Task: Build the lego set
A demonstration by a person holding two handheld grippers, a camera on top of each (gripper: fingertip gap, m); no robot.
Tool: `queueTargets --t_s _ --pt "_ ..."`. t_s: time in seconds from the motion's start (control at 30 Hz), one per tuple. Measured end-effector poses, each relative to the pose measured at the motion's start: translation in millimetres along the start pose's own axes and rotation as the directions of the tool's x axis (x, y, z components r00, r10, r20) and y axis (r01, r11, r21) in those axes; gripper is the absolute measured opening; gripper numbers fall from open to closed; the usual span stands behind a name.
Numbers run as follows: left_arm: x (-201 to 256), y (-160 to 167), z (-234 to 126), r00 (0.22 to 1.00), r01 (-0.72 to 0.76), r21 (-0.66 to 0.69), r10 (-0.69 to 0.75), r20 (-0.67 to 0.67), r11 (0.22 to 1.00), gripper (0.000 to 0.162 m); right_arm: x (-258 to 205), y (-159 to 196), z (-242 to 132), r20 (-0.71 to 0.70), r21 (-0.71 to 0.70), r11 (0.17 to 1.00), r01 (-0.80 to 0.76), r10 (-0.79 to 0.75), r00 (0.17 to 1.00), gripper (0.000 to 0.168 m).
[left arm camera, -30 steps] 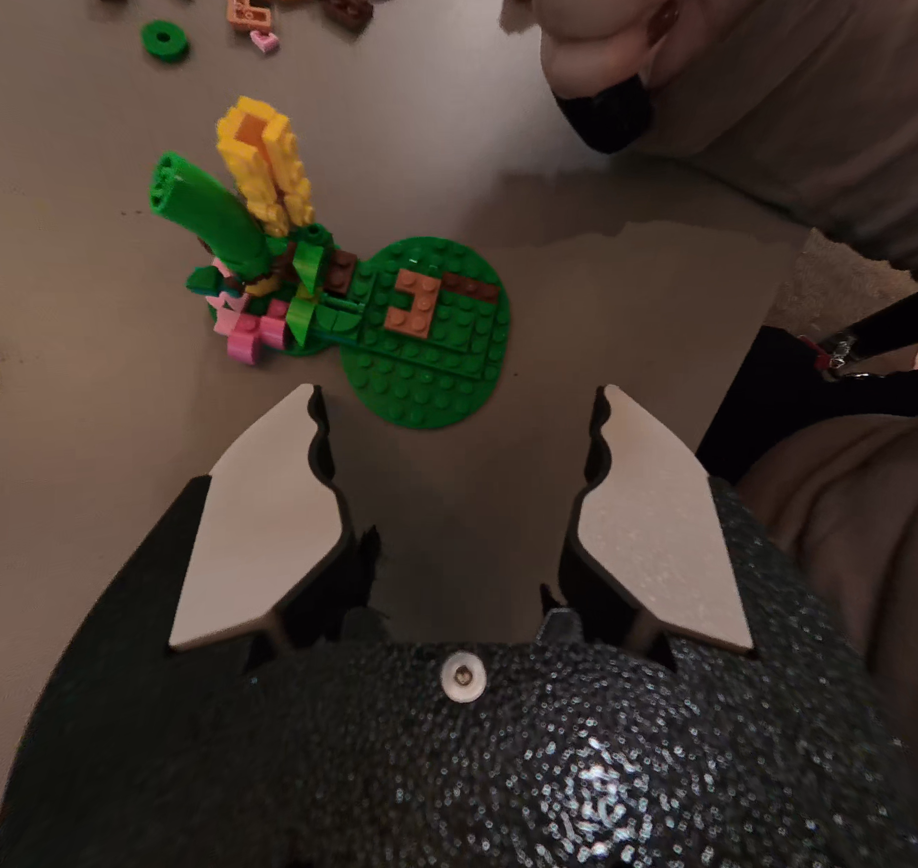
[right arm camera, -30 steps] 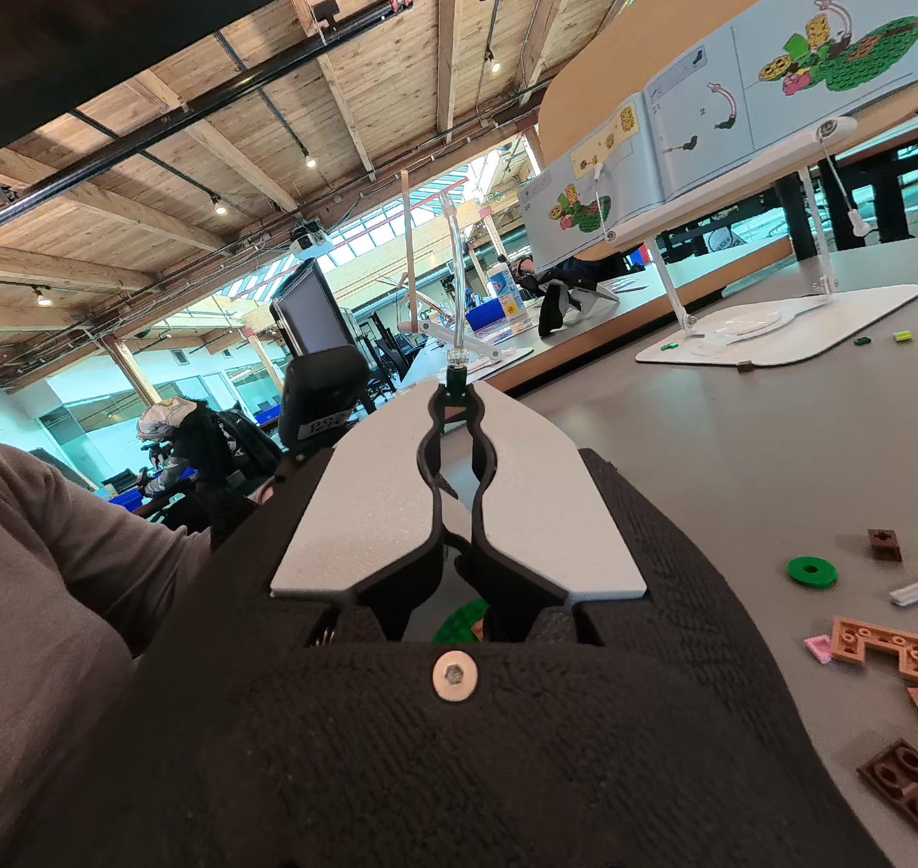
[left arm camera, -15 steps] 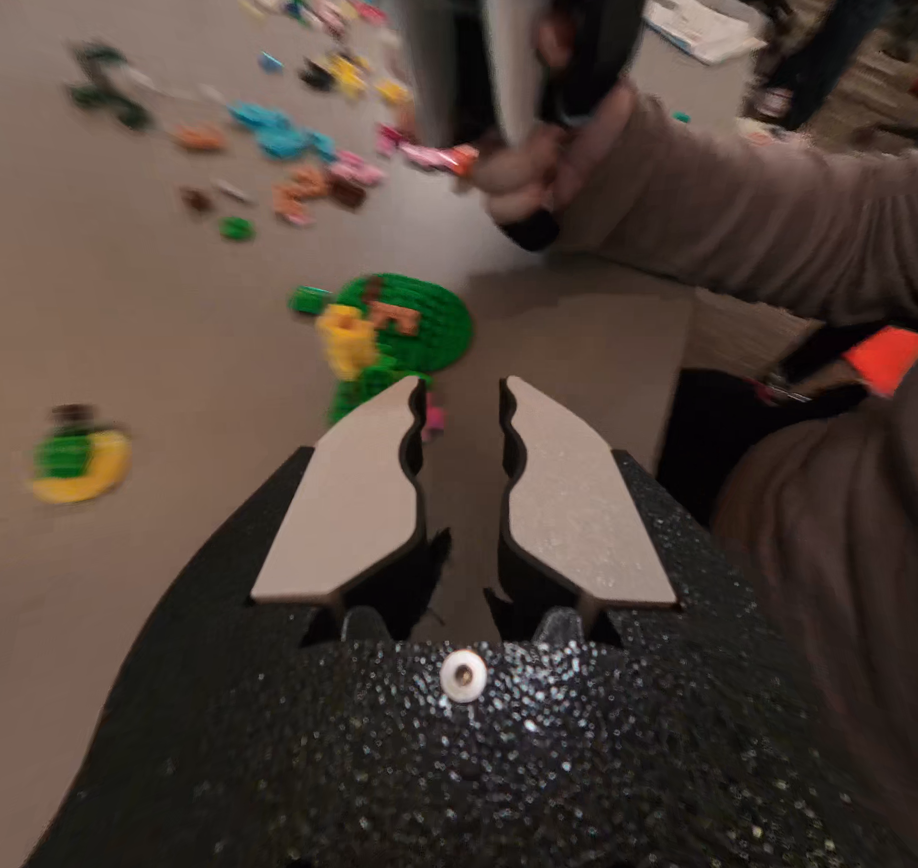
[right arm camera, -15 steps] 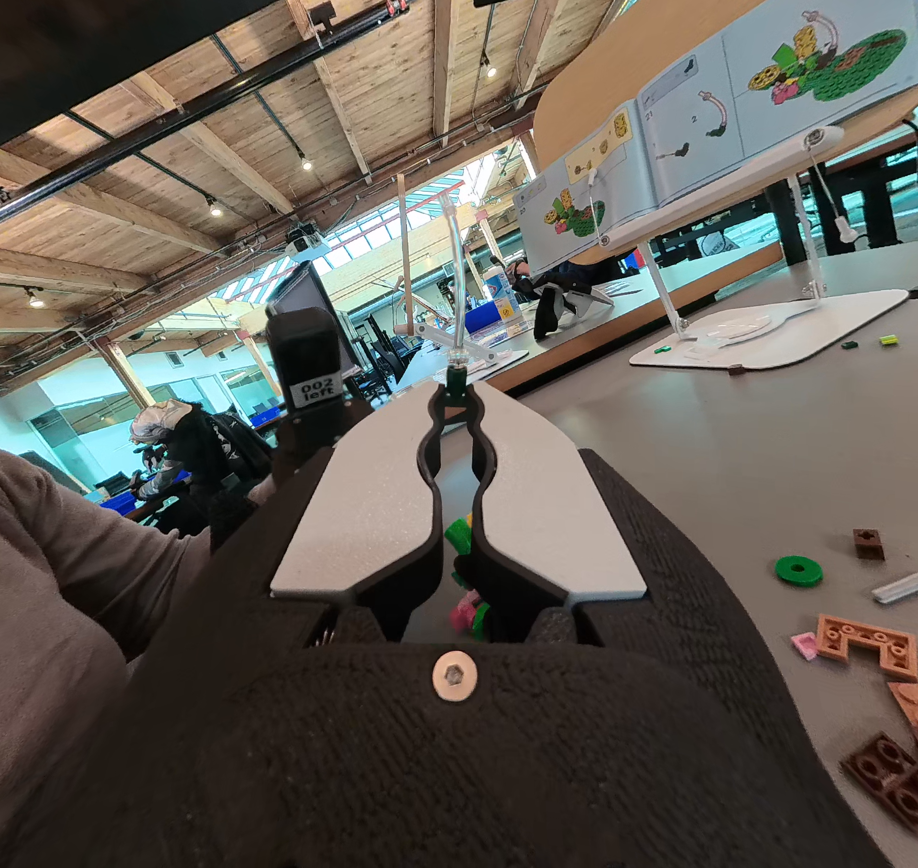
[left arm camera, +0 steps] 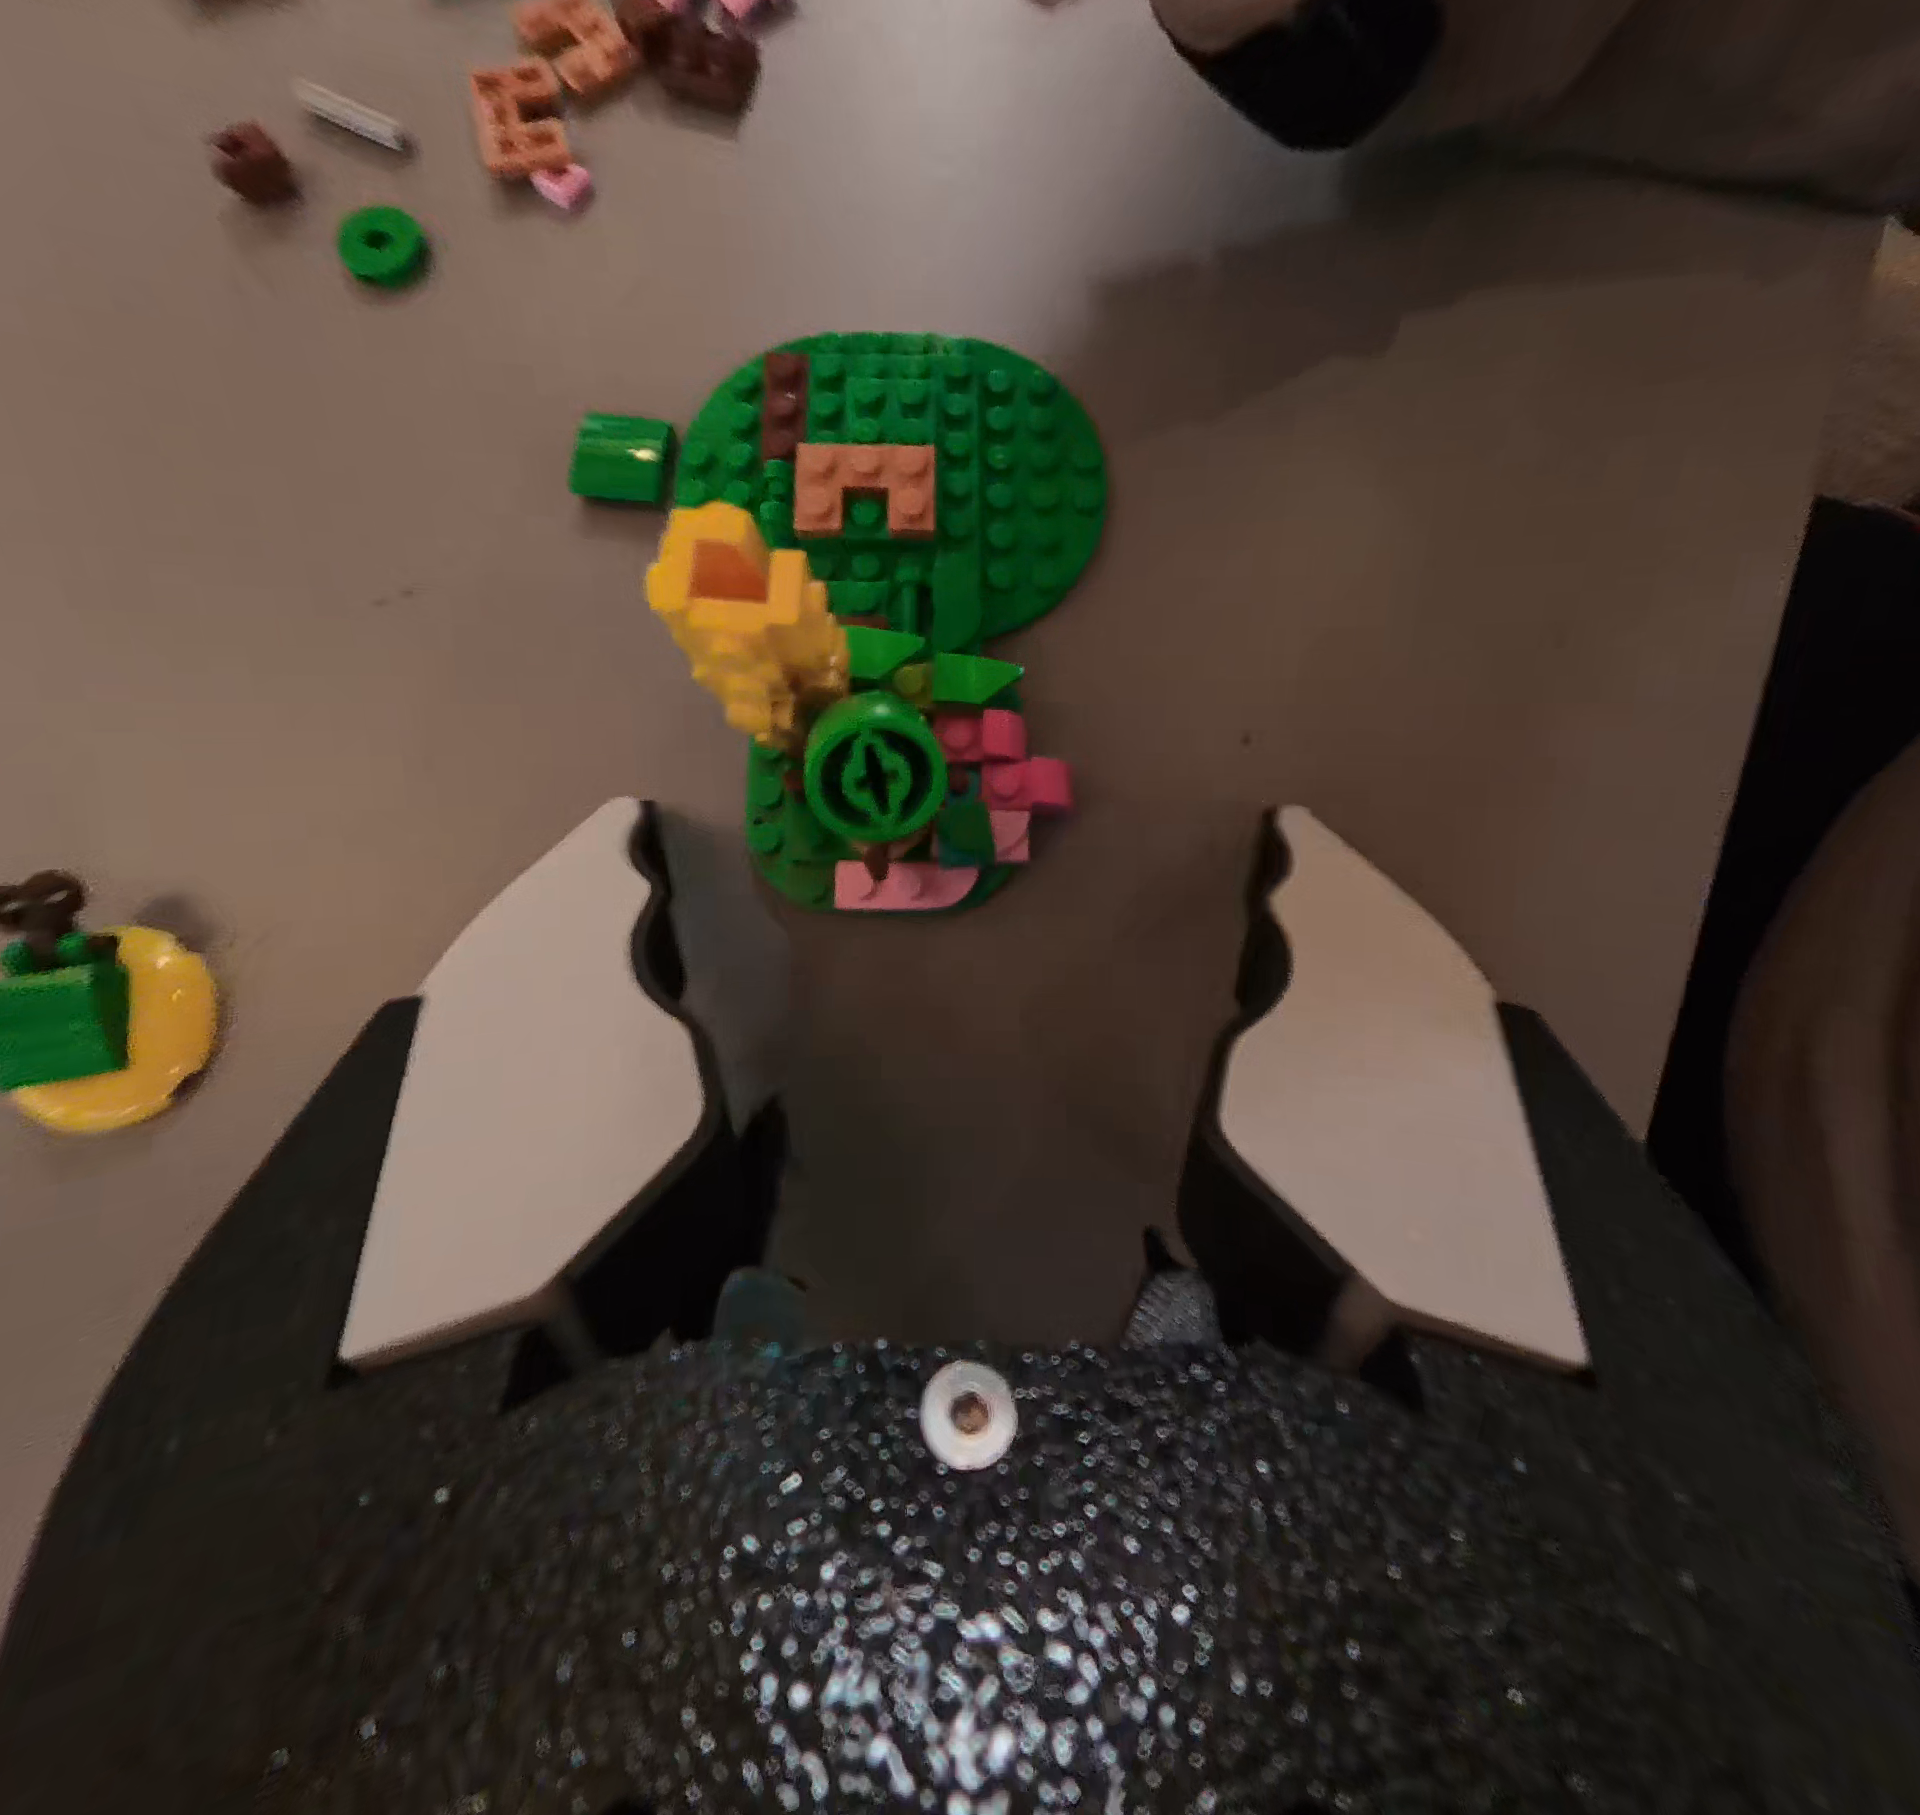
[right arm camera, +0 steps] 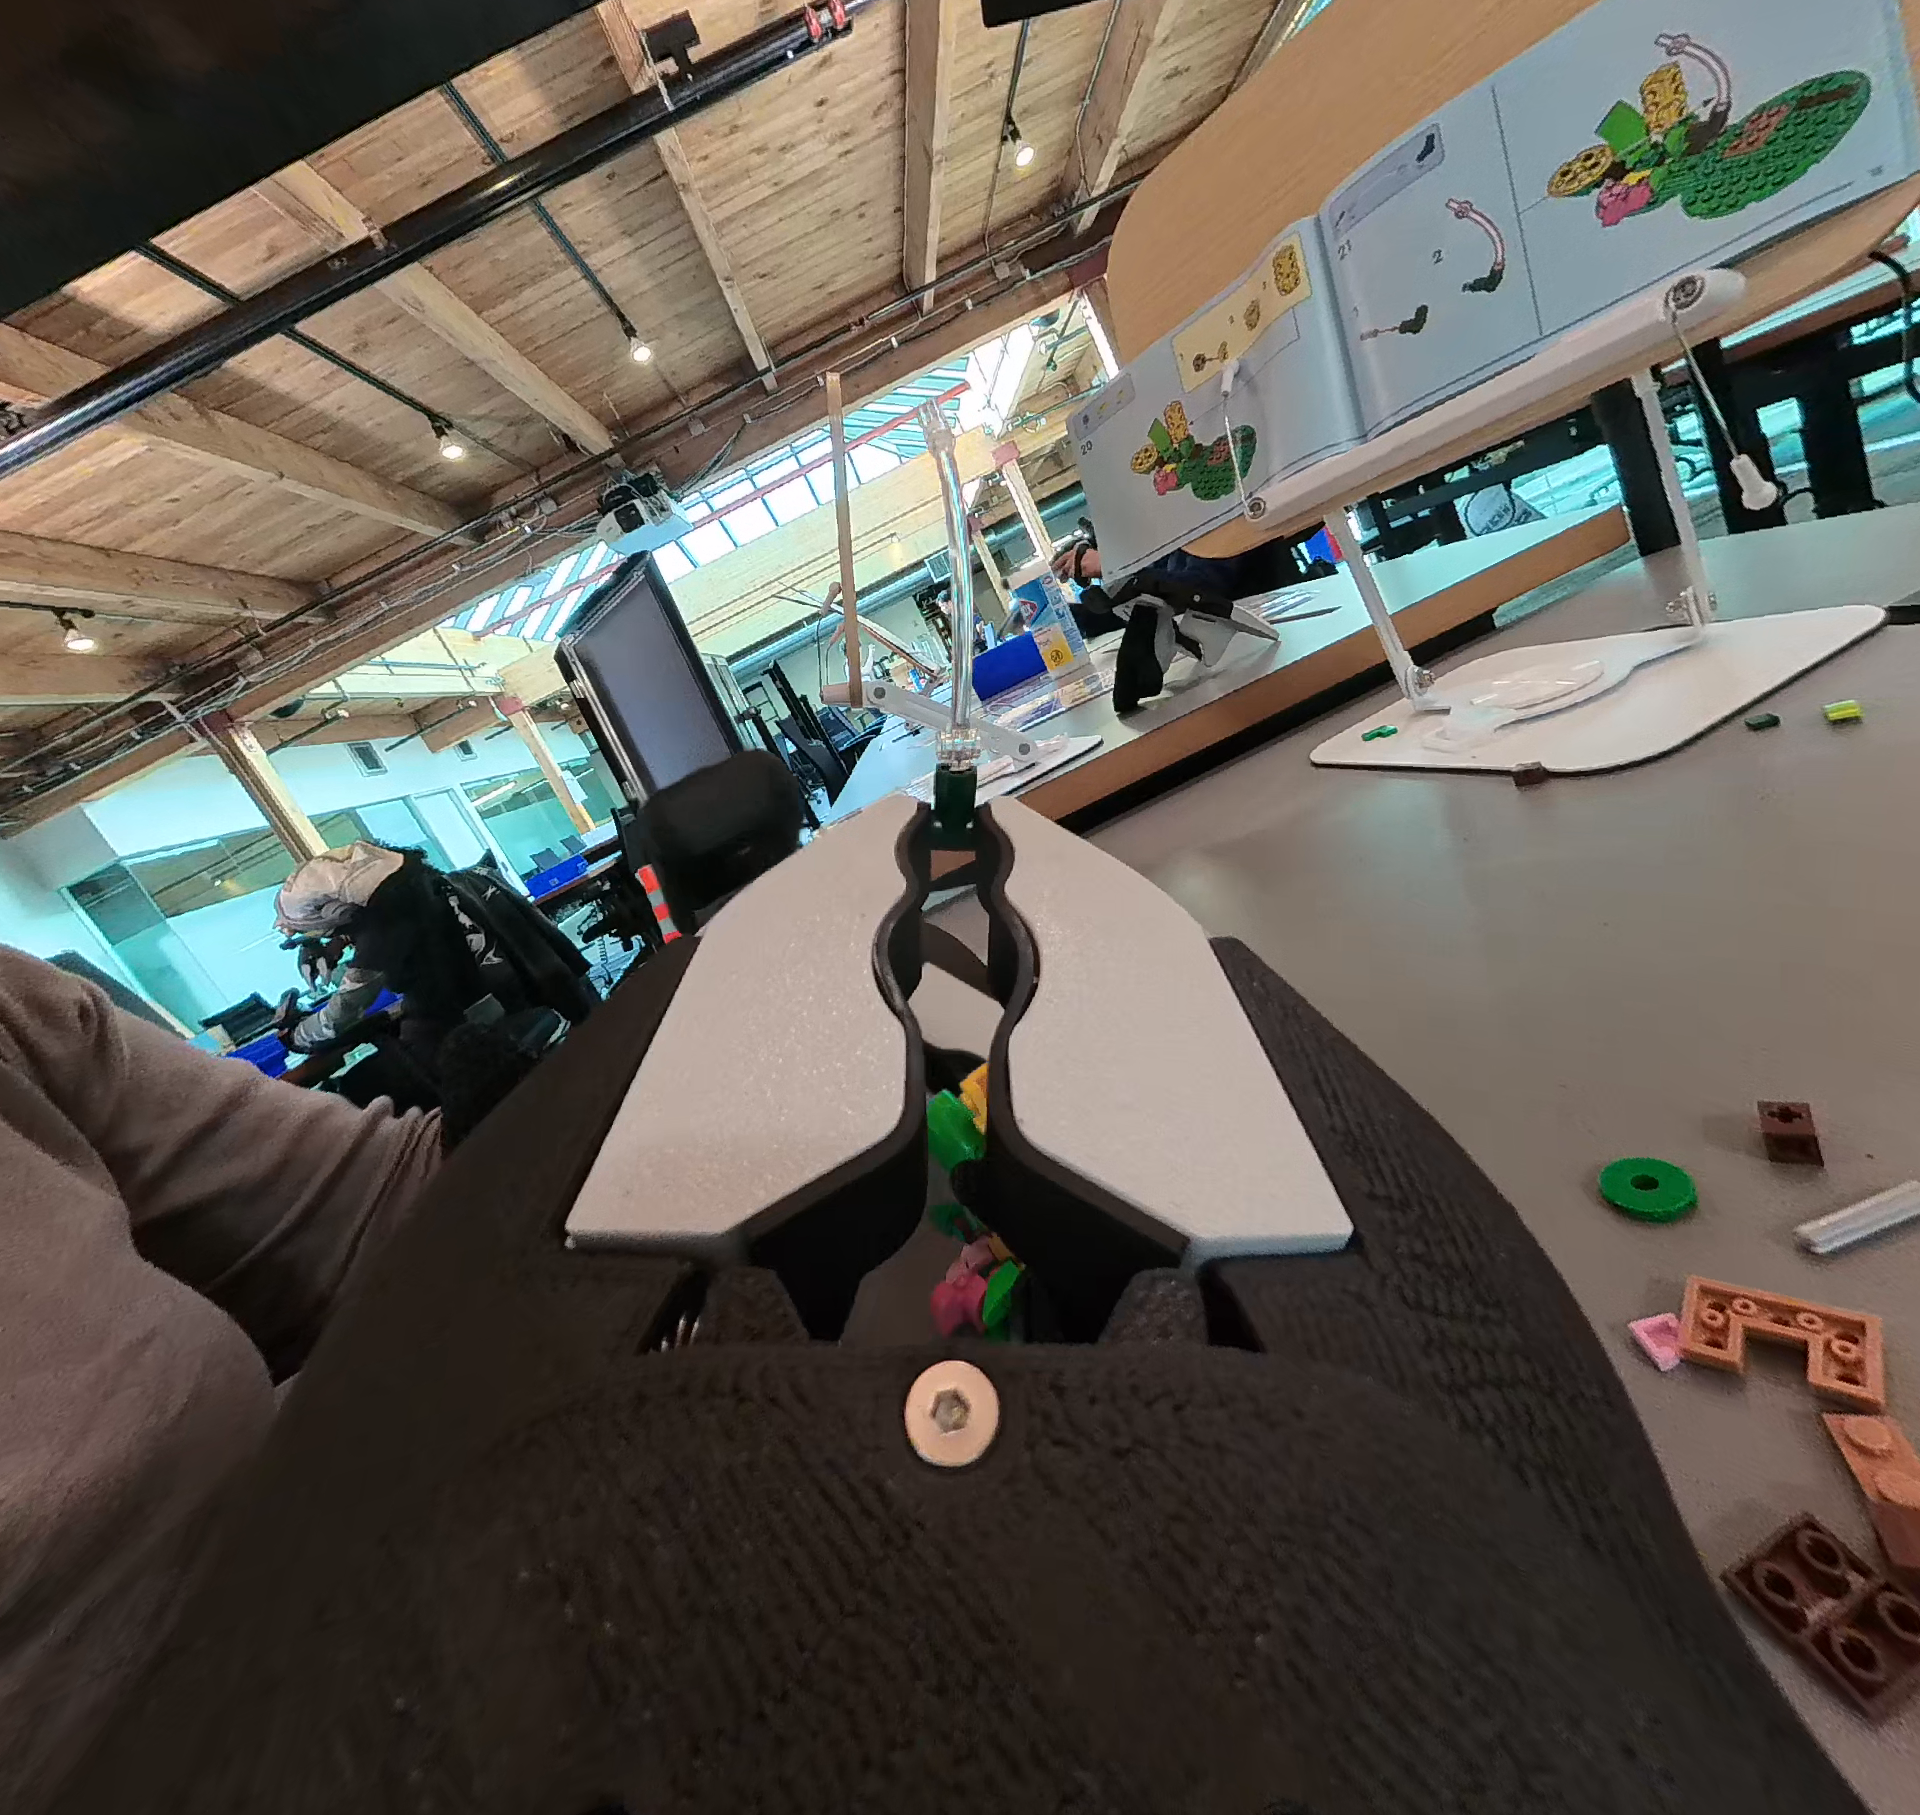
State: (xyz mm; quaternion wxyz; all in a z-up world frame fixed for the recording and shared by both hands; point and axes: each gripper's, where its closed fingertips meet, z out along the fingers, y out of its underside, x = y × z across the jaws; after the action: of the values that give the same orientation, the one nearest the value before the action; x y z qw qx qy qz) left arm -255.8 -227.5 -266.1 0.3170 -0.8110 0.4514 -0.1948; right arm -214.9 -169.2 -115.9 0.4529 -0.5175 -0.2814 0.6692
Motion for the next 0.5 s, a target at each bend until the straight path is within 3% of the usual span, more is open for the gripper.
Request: queueTargets --t_s 0.1,0.3,0.5 --pt "-1.4 -5.6 4.3 1.000 -0.014 0.010 0.014 -0.014 1.000 0.105 0.7 1.1 0.0 0.001 -0.005 1.000 -0.004 0.004 1.000 0.005" --pt "-0.8 -16.1 7.6 0.998 0.024 0.092 -0.019 -0.054 0.995 0.086 0.5 1.8 0.4 0.003 -0.008 1.000 -0.007 0.007 1.000 0.005" --pt "-5.1 -13.3 8.0 0.999 -0.033 0.074 0.032 0.008 0.997 0.067 -1.1 1.7 0.7 0.010 -0.011 1.000 -0.007 0.007 1.000 0.005"
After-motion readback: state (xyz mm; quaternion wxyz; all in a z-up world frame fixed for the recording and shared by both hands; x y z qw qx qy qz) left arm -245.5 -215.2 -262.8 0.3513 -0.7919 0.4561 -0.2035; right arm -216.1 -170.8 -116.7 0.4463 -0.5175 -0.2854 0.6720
